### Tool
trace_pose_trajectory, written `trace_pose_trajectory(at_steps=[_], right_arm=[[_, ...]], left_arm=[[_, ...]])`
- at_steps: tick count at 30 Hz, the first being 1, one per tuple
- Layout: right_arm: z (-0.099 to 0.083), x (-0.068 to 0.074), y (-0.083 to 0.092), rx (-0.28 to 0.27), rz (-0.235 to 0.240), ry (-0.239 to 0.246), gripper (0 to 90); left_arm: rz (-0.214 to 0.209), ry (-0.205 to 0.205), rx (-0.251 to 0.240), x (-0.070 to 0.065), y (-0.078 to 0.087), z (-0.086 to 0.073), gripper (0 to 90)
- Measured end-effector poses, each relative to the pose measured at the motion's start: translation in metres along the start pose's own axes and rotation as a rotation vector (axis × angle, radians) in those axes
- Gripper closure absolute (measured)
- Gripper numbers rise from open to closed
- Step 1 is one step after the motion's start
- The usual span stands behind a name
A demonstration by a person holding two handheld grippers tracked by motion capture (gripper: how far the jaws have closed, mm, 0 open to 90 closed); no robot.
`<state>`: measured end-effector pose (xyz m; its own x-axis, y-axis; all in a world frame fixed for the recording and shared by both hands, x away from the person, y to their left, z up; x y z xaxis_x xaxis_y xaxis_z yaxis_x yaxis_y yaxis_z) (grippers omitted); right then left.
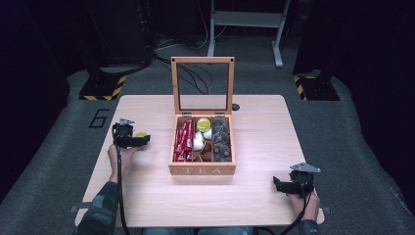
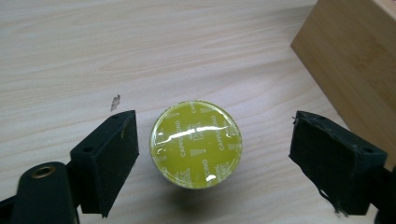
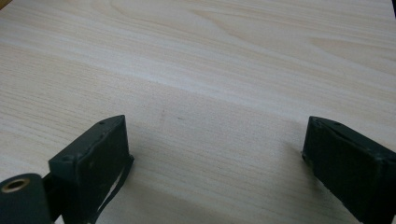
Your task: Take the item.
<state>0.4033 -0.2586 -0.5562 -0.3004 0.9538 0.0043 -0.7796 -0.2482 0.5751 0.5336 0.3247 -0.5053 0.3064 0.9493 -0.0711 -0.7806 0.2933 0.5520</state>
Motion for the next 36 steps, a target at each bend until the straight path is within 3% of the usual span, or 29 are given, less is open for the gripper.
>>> trace_pose_trajectory(at_steps=[5, 6, 19, 28, 36], right_arm=[[0.0, 0.0, 0.0, 0.0, 0.0, -0.001, 6.6], [0.0, 0.0, 0.0, -0.001, 0.0, 0.003, 6.6], [0.0, 0.0, 0.0, -0.001, -0.001, 0.002, 6.6], [0.0, 0.0, 0.0, 0.001, -0.003, 0.0, 6.6], [0.0, 0.0, 0.0, -0.001, -0.003, 0.0, 6.6]], left_arm=[[-0.01, 0.001, -0.026, -0.003, 0.015, 0.006, 13.2], [-0.009, -0.028, -0.042, -0.004, 0.021, 0.007, 12.1], [-0.042, -0.074, -0.047, -0.008, 0.059, 0.004, 7.6], [-0.051, -0.087, -0.068, -0.011, 0.085, -0.006, 5.8], [-0.049, -0.082, -0.076, -0.009, 0.103, -0.025, 3.9]])
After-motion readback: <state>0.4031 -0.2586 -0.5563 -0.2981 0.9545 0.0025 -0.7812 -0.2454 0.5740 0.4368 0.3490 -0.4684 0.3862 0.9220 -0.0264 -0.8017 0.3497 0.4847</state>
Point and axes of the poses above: each handheld gripper's, and its own axes: y roughly backward along the jaws, z roughly out of its top, x roughly to its left, the point moved 4 cm from there along -y, roughly forward along the jaws, and after that the axes turned 8 degrees about -x, right-handed, at the moved point
